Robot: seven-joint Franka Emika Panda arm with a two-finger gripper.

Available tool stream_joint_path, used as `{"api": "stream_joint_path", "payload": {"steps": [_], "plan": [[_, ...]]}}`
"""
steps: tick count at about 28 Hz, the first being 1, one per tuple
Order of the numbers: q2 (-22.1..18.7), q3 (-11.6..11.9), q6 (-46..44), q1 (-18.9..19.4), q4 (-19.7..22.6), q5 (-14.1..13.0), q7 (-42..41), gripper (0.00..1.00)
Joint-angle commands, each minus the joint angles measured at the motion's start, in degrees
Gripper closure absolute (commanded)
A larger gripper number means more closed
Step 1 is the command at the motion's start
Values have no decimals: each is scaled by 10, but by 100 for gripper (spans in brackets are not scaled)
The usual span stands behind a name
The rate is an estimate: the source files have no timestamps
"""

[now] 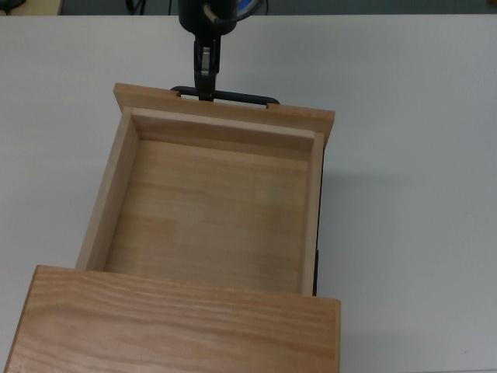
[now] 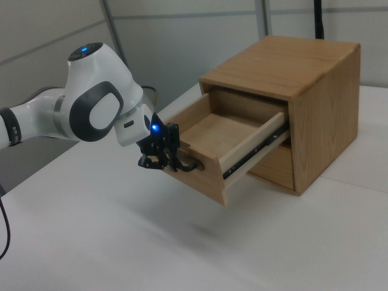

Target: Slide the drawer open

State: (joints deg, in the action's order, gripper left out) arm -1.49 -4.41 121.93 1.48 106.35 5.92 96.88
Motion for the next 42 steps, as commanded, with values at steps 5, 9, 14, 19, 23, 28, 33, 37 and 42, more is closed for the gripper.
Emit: {"api": "stream_joint_path", "payload": {"steps": [5, 9, 14, 19, 23, 28, 33, 37, 42], "plan": [[-20, 2, -42, 12, 3, 6, -11, 0], [-14, 2, -31, 12, -3, 7, -15, 0], [-13, 3, -23, 11, -14, 7, -21, 0], [-14, 4, -25, 10, -25, 7, -23, 0], [-18, 4, -32, 10, -26, 6, -42, 0], [-21, 3, -60, 12, -27, 6, -107, 0], [-21, -3, -138, 15, -36, 4, -243, 0], [-22, -4, -170, 15, -51, 0, -332, 0], [-25, -3, -183, 14, -63, -1, -437, 0]]}}
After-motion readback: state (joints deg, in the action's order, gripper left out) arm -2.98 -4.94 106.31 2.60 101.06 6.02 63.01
